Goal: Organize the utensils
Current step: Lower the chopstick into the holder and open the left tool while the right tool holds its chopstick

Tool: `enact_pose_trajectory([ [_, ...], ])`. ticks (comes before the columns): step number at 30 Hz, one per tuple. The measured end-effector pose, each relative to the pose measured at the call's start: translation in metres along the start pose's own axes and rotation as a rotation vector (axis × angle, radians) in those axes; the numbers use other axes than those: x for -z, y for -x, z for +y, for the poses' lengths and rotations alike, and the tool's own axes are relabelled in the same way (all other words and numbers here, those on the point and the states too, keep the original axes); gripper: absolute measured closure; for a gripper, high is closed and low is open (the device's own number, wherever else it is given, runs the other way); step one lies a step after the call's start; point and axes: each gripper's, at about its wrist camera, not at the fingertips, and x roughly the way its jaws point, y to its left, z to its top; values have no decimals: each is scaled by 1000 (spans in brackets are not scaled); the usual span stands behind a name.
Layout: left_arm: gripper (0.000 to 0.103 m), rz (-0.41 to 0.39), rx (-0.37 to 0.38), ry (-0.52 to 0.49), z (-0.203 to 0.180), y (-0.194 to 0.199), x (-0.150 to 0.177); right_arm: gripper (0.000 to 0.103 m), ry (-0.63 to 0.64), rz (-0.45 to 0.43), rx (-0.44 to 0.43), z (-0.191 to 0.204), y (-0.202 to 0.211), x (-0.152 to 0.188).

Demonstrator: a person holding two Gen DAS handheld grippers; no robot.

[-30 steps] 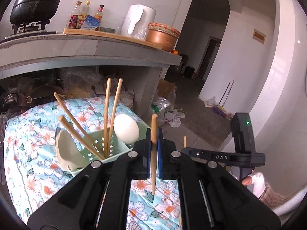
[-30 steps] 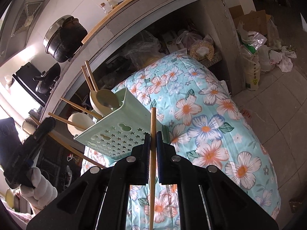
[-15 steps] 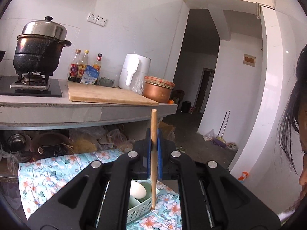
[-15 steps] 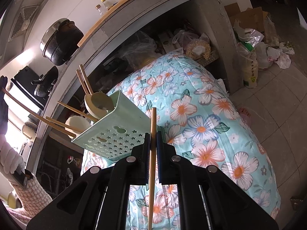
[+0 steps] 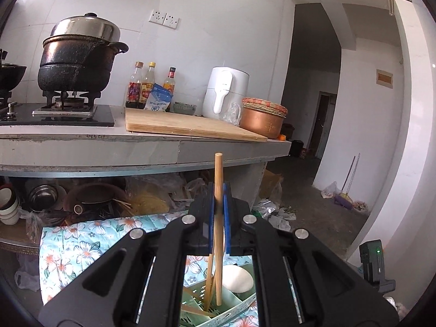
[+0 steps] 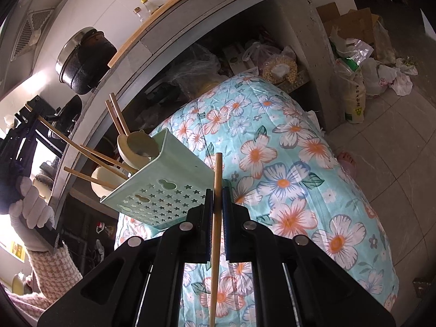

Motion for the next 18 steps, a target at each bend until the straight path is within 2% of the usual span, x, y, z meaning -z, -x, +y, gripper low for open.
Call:
enact_pose_trajectory([
  [7,97,46,35,51,15,-23,17,96,2,1,4,-1,0,-1],
  [11,83,56,46,83,21,-23,24,96,6,-2,8,0,0,-1],
  [18,66,30,43,81,21,-8,27,96,32,-16,0,10,6,-3],
])
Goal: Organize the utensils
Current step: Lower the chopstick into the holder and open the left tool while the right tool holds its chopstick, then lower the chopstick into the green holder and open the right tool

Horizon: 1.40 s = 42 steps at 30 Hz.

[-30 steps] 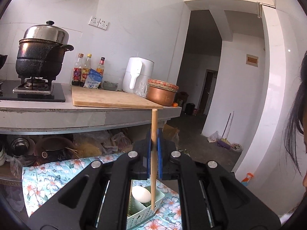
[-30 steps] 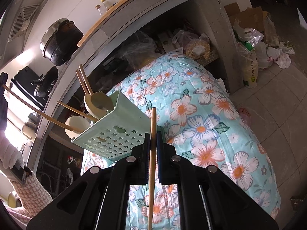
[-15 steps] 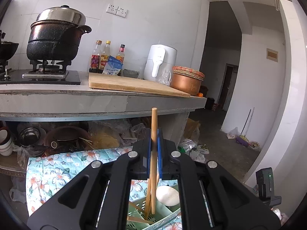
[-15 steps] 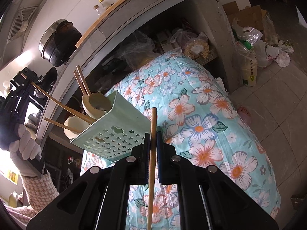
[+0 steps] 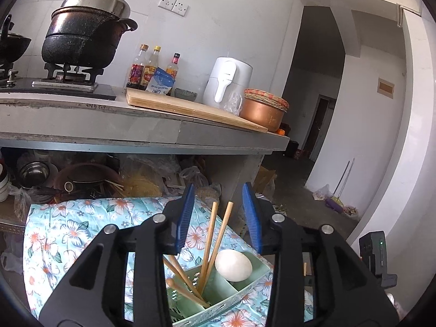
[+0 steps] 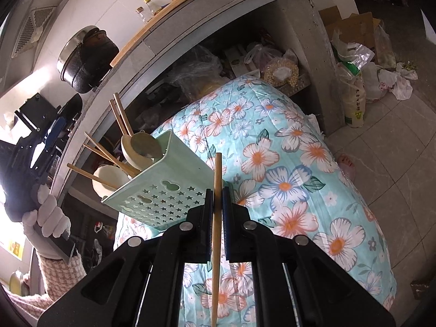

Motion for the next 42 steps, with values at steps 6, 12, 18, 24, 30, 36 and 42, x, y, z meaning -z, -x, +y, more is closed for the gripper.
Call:
enact_pose_trajectory([
  [6,51,20,-10,-9,-3,15,7,96,87,-63,-47,32,22,-22],
  [12,35,97,-54,-31,-7,36,29,96,240,-169,-151,83,57,-55],
  [18,16,128,-214,-65,-10,67,57,96,388,-247,-262,131,82,-86],
  [24,12,261,-443,-12,-5,67,94,96,532,-292,-268,170,68,-102],
  [30,11,327,-598,25,3,61,114,96,645,-218,-163,187,16,-96],
  [36,11,397,-702,38,14,50,123,96,753,-125,-66,192,-23,-66],
  [42,12,439,-770,84,26,43,128,73,817,-98,-7,191,-32,-43],
])
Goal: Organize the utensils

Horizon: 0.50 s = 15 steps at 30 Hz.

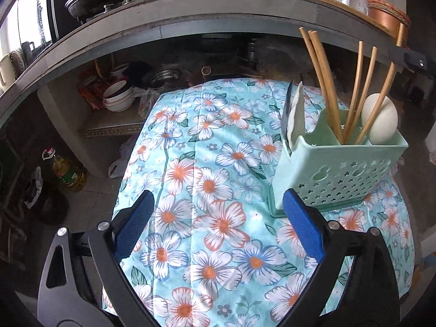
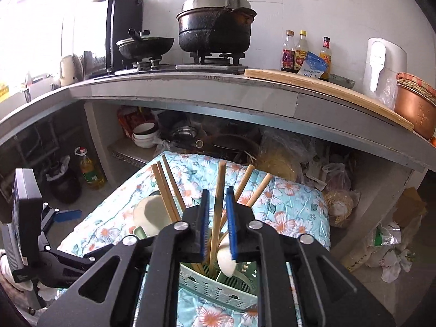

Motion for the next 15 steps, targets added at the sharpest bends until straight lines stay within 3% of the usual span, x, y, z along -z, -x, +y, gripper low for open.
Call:
enact_pose_trajectory([
  [5,12,13,-20,25,2,-3,0,58,-47,-50,1,-10,21,1],
  [10,12,5,-29,18,0,-2,-1,52,-117,-86,-21,-21,47,9],
  [15,12,6,-33,31,-4,1,0,45,-173,-67,-33,-25,60,30],
])
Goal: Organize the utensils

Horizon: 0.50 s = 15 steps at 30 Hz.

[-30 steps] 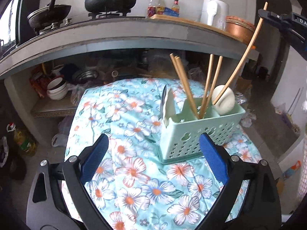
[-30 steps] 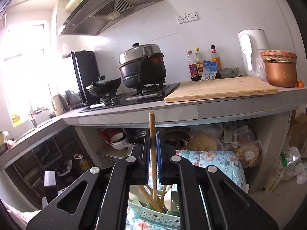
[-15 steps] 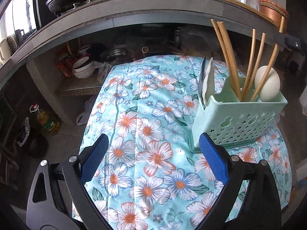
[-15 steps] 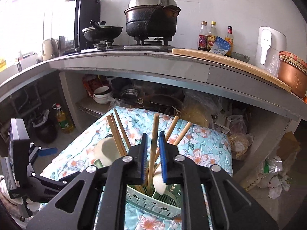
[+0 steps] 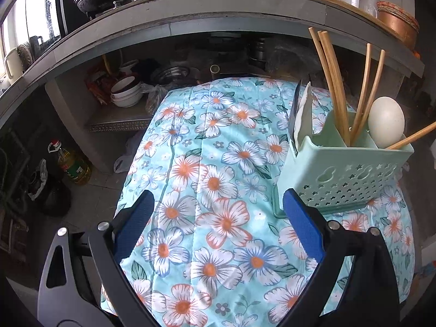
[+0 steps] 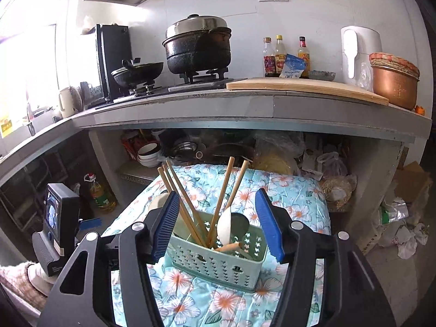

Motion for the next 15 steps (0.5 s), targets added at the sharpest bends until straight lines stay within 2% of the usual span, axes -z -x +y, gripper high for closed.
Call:
enact_pose_trajectory([
  [6,11,3,-13,28,-7,4,6,35,-71,55,6,-9,1,32],
  [12,12,11,-35,36,-24,9,17,22,-85,147,70,-11,-10,66],
  [15,12,15,-53,41,-32,11,25,22,-63,202,126,-10,-17,82],
])
